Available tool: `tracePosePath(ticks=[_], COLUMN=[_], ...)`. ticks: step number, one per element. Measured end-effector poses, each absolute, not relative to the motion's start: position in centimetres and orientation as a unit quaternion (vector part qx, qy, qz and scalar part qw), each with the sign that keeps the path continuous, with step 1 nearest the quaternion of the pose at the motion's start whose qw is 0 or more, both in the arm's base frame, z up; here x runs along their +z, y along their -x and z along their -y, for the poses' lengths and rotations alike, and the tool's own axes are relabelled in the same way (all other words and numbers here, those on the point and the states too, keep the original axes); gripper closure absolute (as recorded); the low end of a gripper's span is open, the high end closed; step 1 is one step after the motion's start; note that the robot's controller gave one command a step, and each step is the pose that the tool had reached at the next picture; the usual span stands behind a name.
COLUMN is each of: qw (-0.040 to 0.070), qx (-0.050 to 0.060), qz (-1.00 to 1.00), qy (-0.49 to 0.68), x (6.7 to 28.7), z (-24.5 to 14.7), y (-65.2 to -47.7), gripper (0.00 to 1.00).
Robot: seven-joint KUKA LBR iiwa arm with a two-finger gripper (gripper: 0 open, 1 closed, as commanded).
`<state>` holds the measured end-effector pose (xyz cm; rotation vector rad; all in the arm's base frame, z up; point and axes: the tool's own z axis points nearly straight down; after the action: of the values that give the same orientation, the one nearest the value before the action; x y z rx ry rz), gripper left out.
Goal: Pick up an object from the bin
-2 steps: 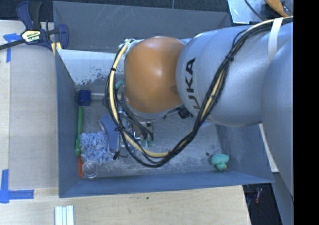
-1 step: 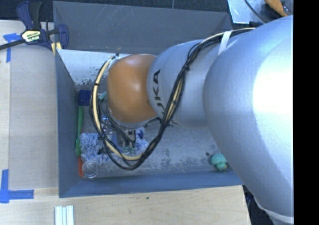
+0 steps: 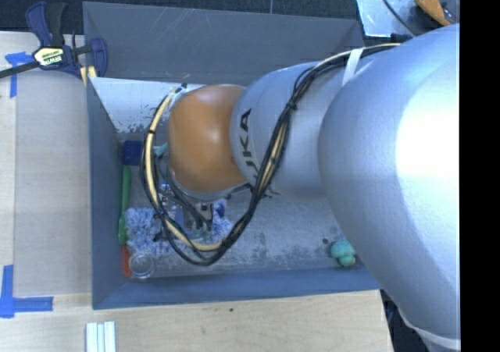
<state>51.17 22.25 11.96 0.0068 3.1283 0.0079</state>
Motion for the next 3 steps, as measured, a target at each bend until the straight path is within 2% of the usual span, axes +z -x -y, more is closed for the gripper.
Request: tracePosePath(ticks=[1, 2, 3], qw=[0.008, 0.011, 0.010], qx=[0.003, 0.004, 0.003], qz=[-1.000, -0.998, -0.999], qy=[-0.003, 0.054, 0.053], x=[11.1, 15.5, 15.3], z=[-22.2, -24.4, -24.4], y=[-51.0, -48.8, -48.8], gripper=[1.00, 0.00, 0.00])
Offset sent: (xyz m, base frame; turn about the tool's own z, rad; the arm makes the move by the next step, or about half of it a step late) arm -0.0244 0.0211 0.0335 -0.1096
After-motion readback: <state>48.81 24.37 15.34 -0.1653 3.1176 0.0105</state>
